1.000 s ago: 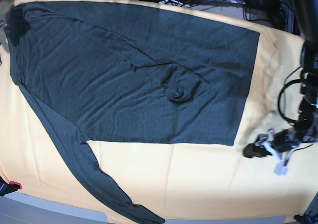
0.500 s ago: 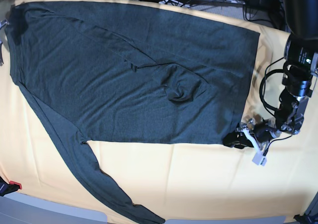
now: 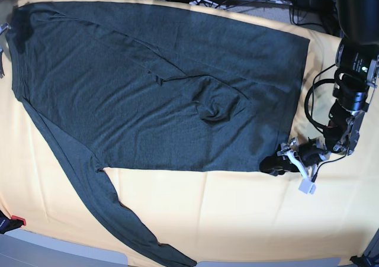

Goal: Fold the T-shirt properly
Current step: 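Move the left gripper to the hem corner and grasp it, then move the right gripper to the other hem corner and grasp it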

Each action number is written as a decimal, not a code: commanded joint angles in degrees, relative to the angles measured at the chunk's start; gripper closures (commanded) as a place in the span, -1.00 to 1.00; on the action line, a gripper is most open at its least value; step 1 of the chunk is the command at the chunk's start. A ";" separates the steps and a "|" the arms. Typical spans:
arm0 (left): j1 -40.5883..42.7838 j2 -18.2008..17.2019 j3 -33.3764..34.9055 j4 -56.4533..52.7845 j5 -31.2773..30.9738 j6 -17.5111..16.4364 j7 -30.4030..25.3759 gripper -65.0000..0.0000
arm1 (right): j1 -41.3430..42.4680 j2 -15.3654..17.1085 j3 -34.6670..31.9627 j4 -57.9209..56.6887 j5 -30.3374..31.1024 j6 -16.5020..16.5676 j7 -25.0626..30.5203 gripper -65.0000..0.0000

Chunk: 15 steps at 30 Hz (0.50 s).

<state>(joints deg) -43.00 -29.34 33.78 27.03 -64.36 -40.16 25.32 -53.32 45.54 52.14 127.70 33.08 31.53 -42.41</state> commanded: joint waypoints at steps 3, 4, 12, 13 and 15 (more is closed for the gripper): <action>-0.70 0.17 0.20 0.31 1.42 0.16 2.08 0.08 | 0.17 0.83 0.83 0.42 0.20 -0.48 1.29 0.11; -0.70 0.35 0.20 0.31 1.42 0.16 1.86 0.22 | 0.17 0.83 0.83 0.42 0.46 -0.70 1.27 0.11; -0.70 0.90 0.20 0.31 1.01 0.16 1.46 1.00 | 6.12 -1.57 0.72 0.17 4.61 -0.83 2.75 0.11; -0.70 0.94 0.20 0.31 1.01 0.16 1.46 1.00 | 7.37 -2.01 0.70 -0.28 4.70 -0.52 3.58 0.11; -0.68 0.94 0.20 0.31 0.52 0.16 1.27 1.00 | 10.25 -2.91 -0.20 -1.95 4.68 1.31 5.75 0.11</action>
<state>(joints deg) -42.52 -27.83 34.04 27.00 -64.34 -39.99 25.54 -43.00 41.69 51.46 125.38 37.63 33.17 -37.56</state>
